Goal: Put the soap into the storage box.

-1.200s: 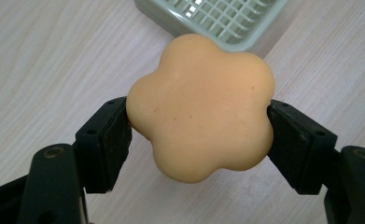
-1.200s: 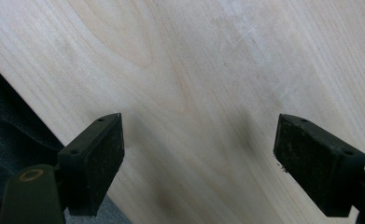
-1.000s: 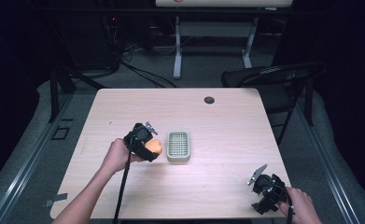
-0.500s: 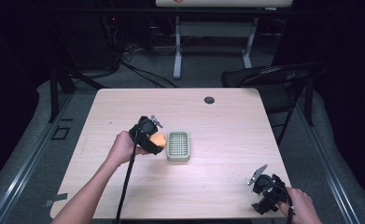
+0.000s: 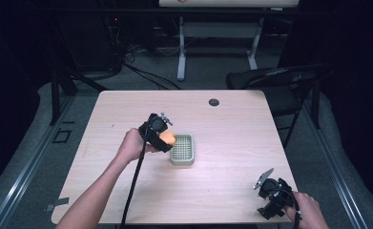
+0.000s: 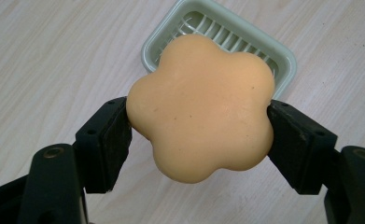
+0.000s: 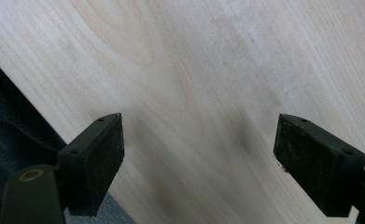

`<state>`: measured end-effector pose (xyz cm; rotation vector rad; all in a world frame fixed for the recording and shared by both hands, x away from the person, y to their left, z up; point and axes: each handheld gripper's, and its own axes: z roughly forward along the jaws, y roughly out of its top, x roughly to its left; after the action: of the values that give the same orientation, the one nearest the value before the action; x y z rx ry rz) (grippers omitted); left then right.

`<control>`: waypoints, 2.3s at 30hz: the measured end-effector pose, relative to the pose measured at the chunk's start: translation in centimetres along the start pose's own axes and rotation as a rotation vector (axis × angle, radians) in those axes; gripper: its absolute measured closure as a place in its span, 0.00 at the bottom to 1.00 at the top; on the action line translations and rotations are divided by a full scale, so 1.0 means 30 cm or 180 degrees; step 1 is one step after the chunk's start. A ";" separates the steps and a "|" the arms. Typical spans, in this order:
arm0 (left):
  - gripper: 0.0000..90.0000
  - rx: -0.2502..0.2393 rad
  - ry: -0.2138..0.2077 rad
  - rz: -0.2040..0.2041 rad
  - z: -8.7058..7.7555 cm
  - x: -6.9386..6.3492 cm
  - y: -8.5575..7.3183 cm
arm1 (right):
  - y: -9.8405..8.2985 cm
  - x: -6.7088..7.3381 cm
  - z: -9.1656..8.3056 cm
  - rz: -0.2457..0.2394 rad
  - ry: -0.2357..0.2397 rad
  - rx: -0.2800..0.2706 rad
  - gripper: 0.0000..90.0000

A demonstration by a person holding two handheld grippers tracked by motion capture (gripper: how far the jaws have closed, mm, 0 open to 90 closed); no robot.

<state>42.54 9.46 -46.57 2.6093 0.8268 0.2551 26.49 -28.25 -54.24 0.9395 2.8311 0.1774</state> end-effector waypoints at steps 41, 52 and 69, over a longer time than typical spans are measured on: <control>0.30 0.0067 -0.0166 0.0090 0.163 -0.032 0.092 | -0.001 -0.003 0.008 -0.0003 0.0040 0.0008 0.18; 0.30 0.0099 -0.0210 0.0080 0.208 -0.030 0.099 | 0.000 0.000 0.006 0.0011 0.0061 0.0041 0.18; 0.30 0.0187 -0.0175 0.0090 0.256 -0.037 0.102 | 0.000 -0.001 0.009 -0.0014 0.0053 0.0053 0.18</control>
<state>45.39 4.14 -52.31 2.6716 0.7905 0.1682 26.55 -28.26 -54.50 0.9396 2.8538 0.1620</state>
